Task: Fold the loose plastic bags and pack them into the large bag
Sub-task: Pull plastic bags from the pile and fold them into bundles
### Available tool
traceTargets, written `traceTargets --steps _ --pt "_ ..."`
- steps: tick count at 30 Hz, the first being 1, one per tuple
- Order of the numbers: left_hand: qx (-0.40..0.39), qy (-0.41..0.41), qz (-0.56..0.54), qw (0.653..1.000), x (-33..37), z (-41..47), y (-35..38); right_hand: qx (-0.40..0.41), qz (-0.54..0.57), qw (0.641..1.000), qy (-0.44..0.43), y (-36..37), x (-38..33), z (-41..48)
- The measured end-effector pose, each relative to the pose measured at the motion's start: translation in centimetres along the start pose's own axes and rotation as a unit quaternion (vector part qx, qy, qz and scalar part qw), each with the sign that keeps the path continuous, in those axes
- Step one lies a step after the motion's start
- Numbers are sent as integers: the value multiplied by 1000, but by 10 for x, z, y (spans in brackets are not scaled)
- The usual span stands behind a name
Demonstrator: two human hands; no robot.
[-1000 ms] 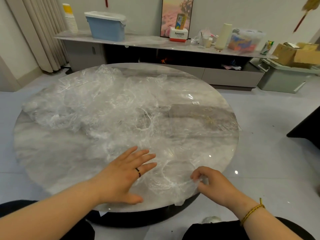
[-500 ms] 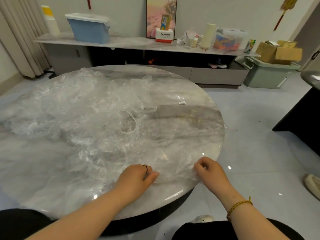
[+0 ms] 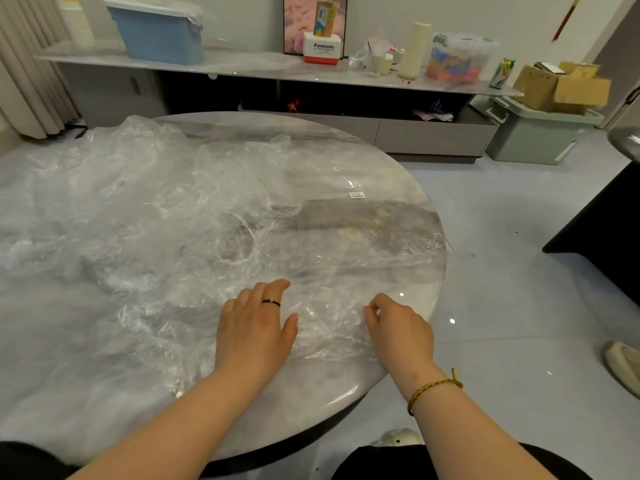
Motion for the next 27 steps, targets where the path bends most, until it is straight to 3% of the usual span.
traceTargets --steps 2,3,5,9,11,15,17,22,27 --pt "87 85 24 992 22 -2 -2 -4 -4 1000 2 2 -1 2" --pt "88 137 30 986 37 -4 3 -6 -6 1000 4 3 -1 3" --pt "-3 184 53 982 61 -4 22 -12 1 1000 9 6 -2 4" --pt "-198 140 110 964 60 2 65 -31 6 999 33 9 0 7" --pt "-208 127 115 963 55 5 74 4 -22 999 46 3 -1 6" --pt "-238 99 74 963 46 7 79 117 -73 990 -31 0 -18 2" --pt "-251 94 63 961 46 8 81 123 -63 987 -76 7 -27 1" --pt "-262 92 69 958 42 8 87 -46 -29 994 -91 31 -26 0" --pt "-266 91 76 957 41 9 92 -86 20 993 -84 38 -17 2"
Point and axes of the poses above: each hand's wrist, its own z-axis towards the middle knuckle, its own y-axis out of the palm, x = y × z, the point moved 7 cm from there along z, towards the middle knuckle, and after that the axes turned 4 degrees about -x, right-handed, at the moved point
